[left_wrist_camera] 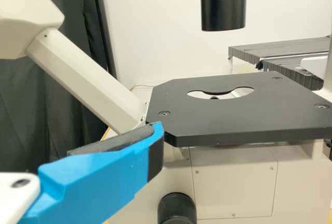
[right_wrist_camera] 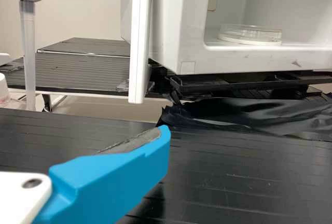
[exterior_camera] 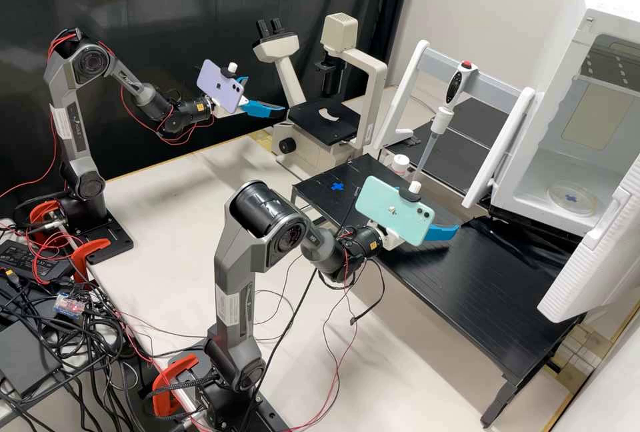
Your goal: Move the petri dish to the microscope
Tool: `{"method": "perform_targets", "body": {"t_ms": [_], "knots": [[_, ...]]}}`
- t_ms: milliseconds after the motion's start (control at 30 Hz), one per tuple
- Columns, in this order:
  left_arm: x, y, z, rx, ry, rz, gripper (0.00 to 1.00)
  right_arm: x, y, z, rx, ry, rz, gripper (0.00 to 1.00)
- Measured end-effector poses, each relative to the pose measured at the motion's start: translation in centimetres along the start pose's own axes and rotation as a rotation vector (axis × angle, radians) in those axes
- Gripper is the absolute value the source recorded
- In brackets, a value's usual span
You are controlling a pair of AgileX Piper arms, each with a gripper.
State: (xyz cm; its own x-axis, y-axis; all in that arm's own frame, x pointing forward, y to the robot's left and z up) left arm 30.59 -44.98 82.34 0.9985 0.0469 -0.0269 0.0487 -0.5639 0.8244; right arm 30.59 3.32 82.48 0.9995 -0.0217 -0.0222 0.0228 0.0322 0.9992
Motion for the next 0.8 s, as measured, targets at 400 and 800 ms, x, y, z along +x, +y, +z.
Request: {"method": "perform_targets", "body": {"t_ms": [400,800], "knots": [[0.0,0.0,0.0,0.000,0.000,0.000,1.00,-0.5,1.0,1.5,0.018,-0.021,0.009,1.00],[0.0,0.0,0.0,0.000,0.000,0.000,1.00,-2.5,7.4,5.6,0.133,-0.023,0.201,1.00]]}}
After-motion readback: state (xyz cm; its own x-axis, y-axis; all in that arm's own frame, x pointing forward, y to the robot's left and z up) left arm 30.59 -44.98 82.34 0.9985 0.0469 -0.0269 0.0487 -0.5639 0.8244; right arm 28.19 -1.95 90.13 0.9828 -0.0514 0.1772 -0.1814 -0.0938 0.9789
